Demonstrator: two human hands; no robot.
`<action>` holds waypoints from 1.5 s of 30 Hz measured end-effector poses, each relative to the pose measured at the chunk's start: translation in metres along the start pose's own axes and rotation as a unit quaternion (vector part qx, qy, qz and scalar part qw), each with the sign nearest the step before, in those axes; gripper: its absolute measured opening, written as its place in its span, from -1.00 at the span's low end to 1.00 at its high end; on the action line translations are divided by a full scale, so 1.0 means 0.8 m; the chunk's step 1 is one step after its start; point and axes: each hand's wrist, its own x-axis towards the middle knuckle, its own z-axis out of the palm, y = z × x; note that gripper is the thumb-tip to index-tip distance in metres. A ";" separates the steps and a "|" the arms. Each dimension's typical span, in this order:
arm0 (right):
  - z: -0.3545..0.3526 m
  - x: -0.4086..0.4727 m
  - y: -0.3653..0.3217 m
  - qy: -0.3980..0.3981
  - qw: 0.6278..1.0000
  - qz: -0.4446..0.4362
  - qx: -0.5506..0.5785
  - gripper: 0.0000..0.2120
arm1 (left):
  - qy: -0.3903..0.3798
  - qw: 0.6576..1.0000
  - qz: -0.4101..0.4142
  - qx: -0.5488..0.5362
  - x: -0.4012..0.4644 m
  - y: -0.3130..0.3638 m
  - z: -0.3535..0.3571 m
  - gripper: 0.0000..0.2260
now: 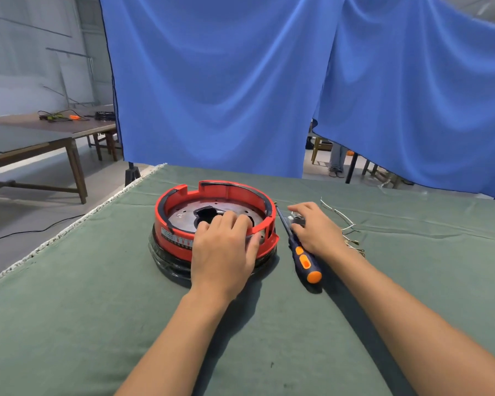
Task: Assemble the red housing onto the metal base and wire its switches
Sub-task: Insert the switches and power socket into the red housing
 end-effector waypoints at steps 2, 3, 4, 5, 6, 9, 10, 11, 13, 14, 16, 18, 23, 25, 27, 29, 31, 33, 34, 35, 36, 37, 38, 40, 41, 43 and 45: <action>0.004 0.015 -0.001 -0.037 0.998 -0.014 -0.040 -0.57 | -0.001 1.000 -0.002 -0.004 0.002 0.001 0.000 -0.81; 0.005 0.022 -0.002 -0.052 0.997 -0.014 -0.055 -0.55 | -0.004 1.000 -0.004 -0.007 0.002 0.001 0.000 -0.80; 0.006 0.027 -0.002 -0.064 0.996 -0.009 -0.065 -0.54 | -0.009 1.000 -0.006 -0.008 0.002 0.002 -0.001 -0.79; 0.007 0.030 -0.003 -0.071 0.995 -0.001 -0.070 -0.54 | -0.013 1.000 -0.007 -0.008 0.002 0.002 -0.001 -0.79; 0.007 0.031 -0.004 -0.069 0.995 0.008 -0.069 -0.58 | -0.013 1.000 -0.007 -0.010 0.002 0.001 -0.001 -0.78; 0.004 0.018 -0.003 -0.011 0.999 0.041 -0.022 -0.75 | -0.011 1.000 -0.009 -0.019 0.000 0.000 -0.003 -0.78; 0.000 0.008 -0.004 0.019 0.999 0.046 0.013 -0.79 | -0.011 1.000 -0.009 -0.021 0.000 0.000 -0.004 -0.78; -0.005 -0.003 -0.006 0.050 0.996 0.046 0.051 -0.81 | -0.012 1.000 -0.010 -0.022 0.001 0.000 -0.004 -0.78; -0.015 -0.033 -0.012 0.117 0.987 0.023 0.108 -0.83 | -0.012 0.999 -0.014 -0.029 0.000 0.001 -0.006 -0.77; -0.020 -0.049 -0.014 0.150 0.981 0.008 0.122 -0.84 | -0.013 0.999 -0.018 -0.036 -0.001 0.002 -0.007 -0.76; -0.028 -0.078 -0.022 0.190 0.964 0.003 0.184 -0.85 | -0.016 0.998 -0.022 -0.053 -0.002 0.003 -0.010 -0.77; -0.035 -0.099 -0.032 0.176 0.928 0.030 0.328 -0.84 | -0.013 0.996 -0.023 -0.084 -0.005 0.003 -0.014 -0.80; -0.041 -0.131 -0.050 0.099 0.841 0.063 0.527 -0.81 | 0.012 0.987 -0.019 -0.162 -0.018 -0.001 -0.030 -0.88; -0.041 -0.139 -0.055 0.066 0.826 0.053 0.557 -0.80 | 0.019 0.984 -0.024 -0.178 -0.024 -0.002 -0.037 -0.88; -0.043 -0.145 -0.056 0.039 0.817 0.039 0.573 -0.77 | 0.026 0.982 -0.029 -0.186 -0.029 -0.001 -0.043 -0.89; -0.044 -0.149 -0.057 0.018 0.809 0.034 0.586 -0.75 | 0.026 0.981 -0.034 -0.192 -0.033 0.001 -0.047 -0.90; -0.044 -0.151 -0.057 0.008 0.811 0.030 0.584 -0.78 | 0.024 0.981 -0.032 -0.189 -0.036 0.002 -0.048 -0.89; -0.044 -0.152 -0.057 0.014 0.816 0.027 0.577 -0.83 | 0.024 0.983 -0.029 -0.177 -0.039 0.003 -0.047 -0.89; -0.044 -0.152 -0.057 0.020 0.816 0.026 0.577 -0.86 | 0.024 0.985 -0.029 -0.171 -0.039 0.003 -0.047 -0.89; -0.044 -0.151 -0.057 0.024 0.814 0.025 0.580 -0.87 | 0.023 0.985 -0.030 -0.166 -0.040 0.003 -0.046 -0.89; -0.044 -0.151 -0.057 0.026 0.811 0.024 0.583 -0.86 | 0.021 0.986 -0.031 -0.164 -0.040 0.004 -0.046 -0.89; -0.044 -0.149 -0.058 0.025 0.808 0.024 0.588 -0.83 | 0.021 0.986 -0.032 -0.163 -0.040 0.004 -0.045 -0.89; -0.045 -0.148 -0.058 0.025 0.807 0.025 0.590 -0.80 | 0.022 0.986 -0.032 -0.162 -0.040 0.004 -0.045 -0.89; -0.046 -0.146 -0.059 0.032 0.805 0.032 0.591 -0.75 | 0.023 0.986 -0.034 -0.162 -0.040 0.004 -0.044 -0.90; -0.047 -0.145 -0.058 0.039 0.804 0.035 0.593 -0.73 | 0.023 0.985 -0.035 -0.165 -0.040 0.004 -0.044 -0.90; -0.047 -0.144 -0.056 0.039 0.807 0.034 0.588 -0.72 | 0.025 0.984 -0.038 -0.172 -0.040 0.004 -0.044 -0.90; -0.046 -0.144 -0.055 0.026 0.823 0.030 0.567 -0.73 | 0.027 0.983 -0.039 -0.177 -0.040 0.005 -0.044 -0.89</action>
